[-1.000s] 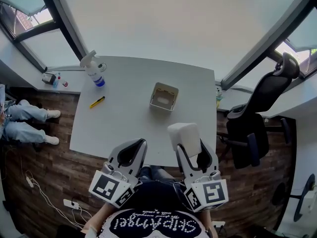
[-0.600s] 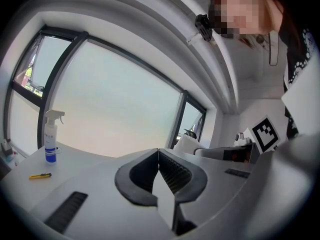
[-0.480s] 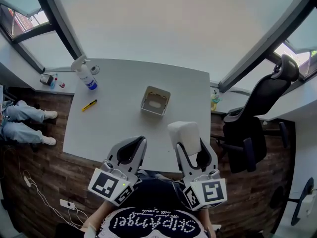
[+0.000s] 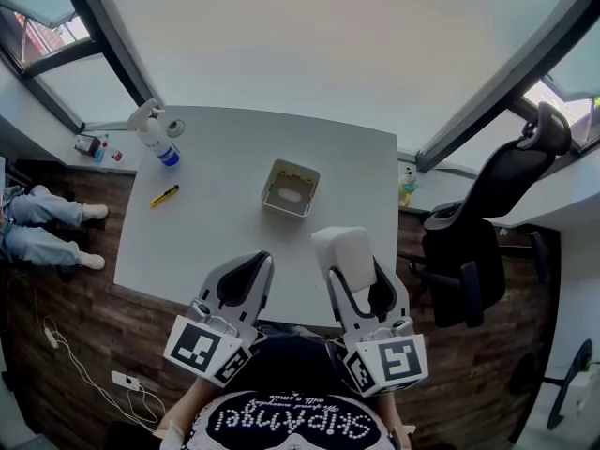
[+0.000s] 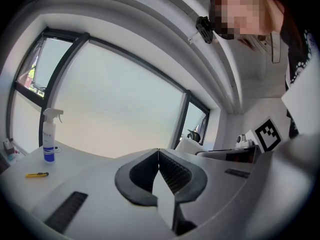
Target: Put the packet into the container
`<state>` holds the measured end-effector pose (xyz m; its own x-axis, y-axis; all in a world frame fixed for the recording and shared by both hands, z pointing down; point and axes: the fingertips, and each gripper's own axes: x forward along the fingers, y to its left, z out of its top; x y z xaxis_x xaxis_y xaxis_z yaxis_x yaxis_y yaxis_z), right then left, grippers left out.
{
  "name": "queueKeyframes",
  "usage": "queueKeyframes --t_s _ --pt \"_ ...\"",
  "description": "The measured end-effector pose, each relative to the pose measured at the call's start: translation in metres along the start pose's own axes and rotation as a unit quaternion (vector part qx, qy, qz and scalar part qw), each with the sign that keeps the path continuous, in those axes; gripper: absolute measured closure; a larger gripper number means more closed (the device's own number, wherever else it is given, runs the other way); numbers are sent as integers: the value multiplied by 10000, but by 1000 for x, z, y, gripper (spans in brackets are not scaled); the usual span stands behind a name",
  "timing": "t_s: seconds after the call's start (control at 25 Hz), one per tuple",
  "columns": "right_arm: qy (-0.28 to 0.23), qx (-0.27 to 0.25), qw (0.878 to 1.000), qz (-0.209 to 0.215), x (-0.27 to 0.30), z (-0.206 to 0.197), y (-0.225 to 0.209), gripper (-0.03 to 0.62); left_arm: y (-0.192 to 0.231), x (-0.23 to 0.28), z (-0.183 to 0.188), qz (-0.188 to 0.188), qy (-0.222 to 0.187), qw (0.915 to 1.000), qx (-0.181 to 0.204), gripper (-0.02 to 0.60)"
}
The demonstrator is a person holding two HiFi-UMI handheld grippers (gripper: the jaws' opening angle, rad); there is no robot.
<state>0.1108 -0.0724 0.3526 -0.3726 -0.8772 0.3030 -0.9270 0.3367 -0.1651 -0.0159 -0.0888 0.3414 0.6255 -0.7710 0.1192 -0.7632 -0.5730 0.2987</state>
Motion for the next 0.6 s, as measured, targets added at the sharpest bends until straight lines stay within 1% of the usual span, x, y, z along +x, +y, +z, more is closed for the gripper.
queueKeyframes --t_s 0.24,0.6 --pt "-27 -6 10000 -44 6 3 0 335 6 1 1 12 13 10000 24 572" --pt "50 39 9999 -143 17 7 8 335 17 3 13 -101 119 9998 137 572"
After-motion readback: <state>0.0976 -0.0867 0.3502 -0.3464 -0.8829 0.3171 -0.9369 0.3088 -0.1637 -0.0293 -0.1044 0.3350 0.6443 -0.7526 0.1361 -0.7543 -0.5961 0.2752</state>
